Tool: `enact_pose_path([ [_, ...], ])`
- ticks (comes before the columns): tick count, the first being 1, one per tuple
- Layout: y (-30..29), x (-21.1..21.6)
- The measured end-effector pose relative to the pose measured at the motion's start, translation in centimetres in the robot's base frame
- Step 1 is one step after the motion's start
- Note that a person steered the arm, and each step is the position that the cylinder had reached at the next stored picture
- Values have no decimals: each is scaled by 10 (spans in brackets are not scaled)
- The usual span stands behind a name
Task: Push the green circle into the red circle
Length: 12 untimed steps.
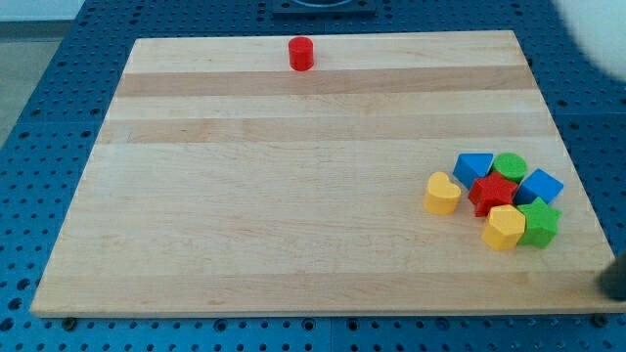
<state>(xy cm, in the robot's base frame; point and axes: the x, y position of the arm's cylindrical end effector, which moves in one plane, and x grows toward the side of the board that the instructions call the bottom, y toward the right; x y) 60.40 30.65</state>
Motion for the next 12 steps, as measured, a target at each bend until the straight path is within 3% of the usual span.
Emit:
enact_pose_path([
  [1,35,-37],
  [3,23,-104],
  [8,-68,-120],
  [11,-108,-195],
  [12,-87,-197],
])
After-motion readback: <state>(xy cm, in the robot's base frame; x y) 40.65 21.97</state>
